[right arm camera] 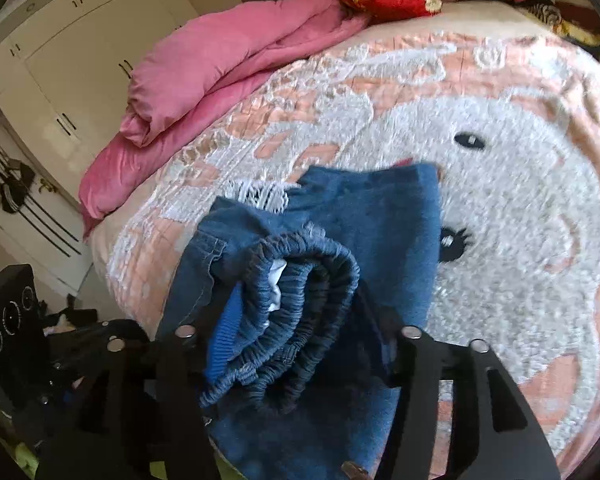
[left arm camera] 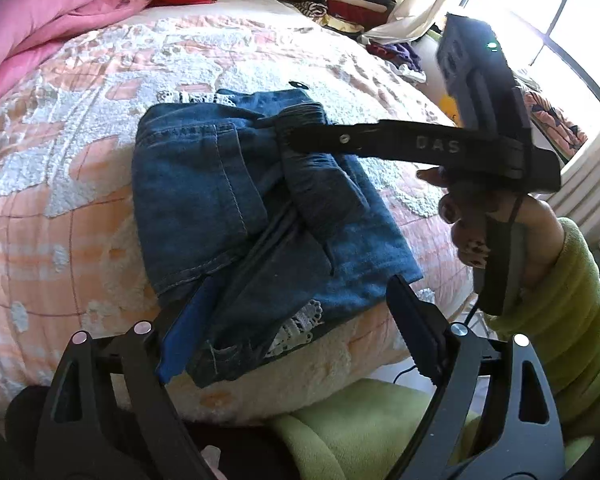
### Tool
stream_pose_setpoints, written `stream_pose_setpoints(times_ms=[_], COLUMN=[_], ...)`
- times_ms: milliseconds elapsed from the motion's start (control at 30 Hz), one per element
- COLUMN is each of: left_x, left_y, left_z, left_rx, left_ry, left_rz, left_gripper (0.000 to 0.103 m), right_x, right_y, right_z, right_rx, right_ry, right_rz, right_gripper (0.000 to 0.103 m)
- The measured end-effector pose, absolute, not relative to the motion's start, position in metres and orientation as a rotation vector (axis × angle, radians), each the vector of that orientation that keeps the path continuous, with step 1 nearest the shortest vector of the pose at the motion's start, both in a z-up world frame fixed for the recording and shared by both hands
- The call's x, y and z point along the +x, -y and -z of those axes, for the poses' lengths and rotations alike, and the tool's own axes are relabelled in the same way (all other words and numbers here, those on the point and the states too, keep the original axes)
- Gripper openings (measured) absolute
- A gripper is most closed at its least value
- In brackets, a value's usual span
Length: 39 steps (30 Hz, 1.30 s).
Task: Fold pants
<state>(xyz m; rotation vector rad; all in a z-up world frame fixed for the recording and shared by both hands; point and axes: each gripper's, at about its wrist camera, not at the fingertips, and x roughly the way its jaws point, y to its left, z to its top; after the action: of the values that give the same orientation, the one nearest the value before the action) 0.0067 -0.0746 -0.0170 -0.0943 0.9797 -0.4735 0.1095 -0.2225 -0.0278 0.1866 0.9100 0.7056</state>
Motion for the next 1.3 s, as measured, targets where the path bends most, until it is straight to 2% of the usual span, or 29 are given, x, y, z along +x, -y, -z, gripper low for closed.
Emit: stream_pose_setpoints(times_ms=[33, 200, 267, 300, 433, 867, 1300], left_x=[0.006, -0.002, -0.003, -0.004, -0.004, -0.005, 0.019], left_y=[0.074, 0.069, 0.066, 0.064, 0.059, 0.043, 0.029], left_z=[0.015, 0.001, -0.005, -0.007, -0.013, -0.029, -0.023], left_rx=[-0.091, -0.076, -0.073, -0.073, -0.066, -0.05, -0.026], left_ry=[-0.975, -0.93, -0.916, -0.912, -0.896, -0.842, -0.854], left_rz=[0.47, 0.444, 0.428, 0.419, 0.386, 0.302, 0.24], left_gripper=[0.083, 0.088, 0.089, 0.094, 0.094, 0.094, 0.093], right_x=[0.107, 0.093, 0.085, 0.082, 0.068, 0.025, -0.005], right_y=[0.224, 0.236, 0.24, 0.242, 0.247, 0.252, 0.221], right_z=[0.022, -0.002, -0.011, -0.015, -0.03, -0.05, -0.022], right_rx=[0.174, 0.147, 0.128, 0.12, 0.082, -0.034, -0.106], right_ry=[-0.891, -0.802, -0.76, -0.747, -0.685, -0.6, -0.644], right_rz=[-0.694, -0.659, -0.651, -0.649, -0.63, -0.597, -0.735], right_gripper=[0.059, 0.081, 0.085, 0.09, 0.096, 0.097, 0.097])
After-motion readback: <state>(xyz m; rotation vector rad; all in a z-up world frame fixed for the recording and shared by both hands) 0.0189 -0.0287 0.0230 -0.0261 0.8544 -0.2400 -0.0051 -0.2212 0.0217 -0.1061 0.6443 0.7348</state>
